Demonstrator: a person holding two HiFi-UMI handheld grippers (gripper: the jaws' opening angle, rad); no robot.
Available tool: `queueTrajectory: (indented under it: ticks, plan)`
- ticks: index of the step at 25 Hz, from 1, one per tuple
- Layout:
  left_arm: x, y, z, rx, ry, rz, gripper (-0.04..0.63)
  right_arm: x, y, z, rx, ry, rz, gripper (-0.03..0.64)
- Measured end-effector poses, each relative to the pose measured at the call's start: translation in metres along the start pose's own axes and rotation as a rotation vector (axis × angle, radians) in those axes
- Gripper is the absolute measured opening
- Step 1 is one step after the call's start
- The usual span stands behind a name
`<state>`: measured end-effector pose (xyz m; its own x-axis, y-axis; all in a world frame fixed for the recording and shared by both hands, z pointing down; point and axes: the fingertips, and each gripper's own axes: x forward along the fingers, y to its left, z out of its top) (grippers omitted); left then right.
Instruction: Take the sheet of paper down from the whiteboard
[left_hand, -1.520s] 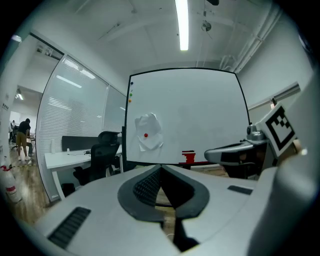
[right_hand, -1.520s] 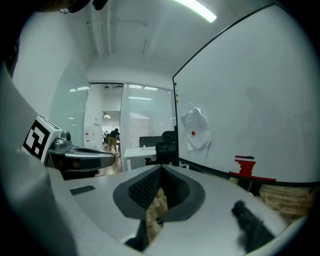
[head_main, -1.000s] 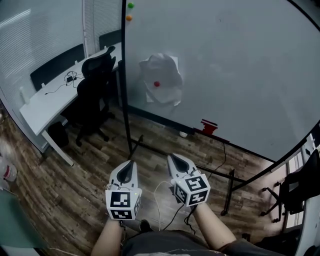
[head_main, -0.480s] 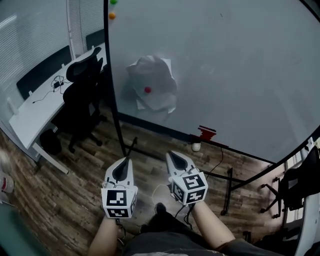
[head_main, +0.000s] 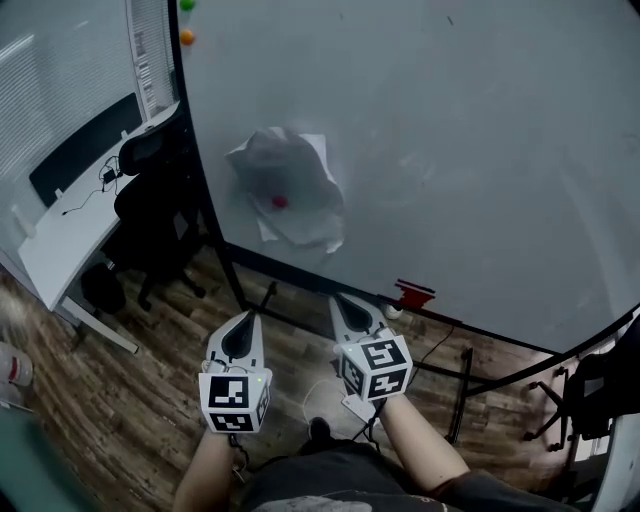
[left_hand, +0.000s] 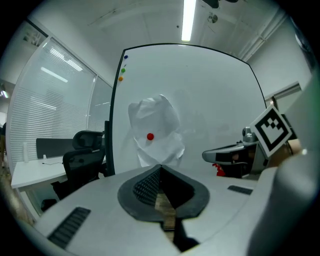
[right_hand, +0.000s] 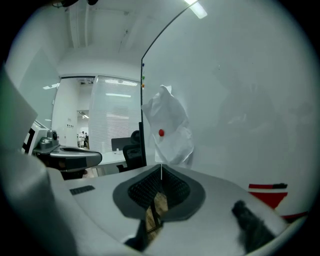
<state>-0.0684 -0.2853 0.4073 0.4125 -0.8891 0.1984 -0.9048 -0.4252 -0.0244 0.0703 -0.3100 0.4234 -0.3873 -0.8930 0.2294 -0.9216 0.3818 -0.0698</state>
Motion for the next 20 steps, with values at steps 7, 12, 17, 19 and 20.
queueTrajectory:
  ticks: [7,12,17,19,20]
  plan:
    - [0.032,0.003,0.012,-0.007,-0.023,0.04,0.014,0.032,-0.032,0.005,0.01,0.001,0.016,0.023]
    - [0.048,0.009,0.014,-0.007,-0.019,0.04,0.014,0.046,-0.037,-0.002,0.006,0.027,0.02,0.022]
    - [0.069,0.017,0.018,-0.001,-0.025,-0.015,0.014,0.057,-0.042,-0.004,0.012,0.037,-0.028,0.023]
    - [0.08,0.022,0.018,0.002,-0.022,-0.048,0.014,0.063,-0.046,-0.005,0.028,0.042,-0.069,0.023]
    - [0.085,0.024,0.019,0.008,-0.019,-0.068,0.014,0.065,-0.048,-0.006,0.04,0.044,-0.09,0.023]
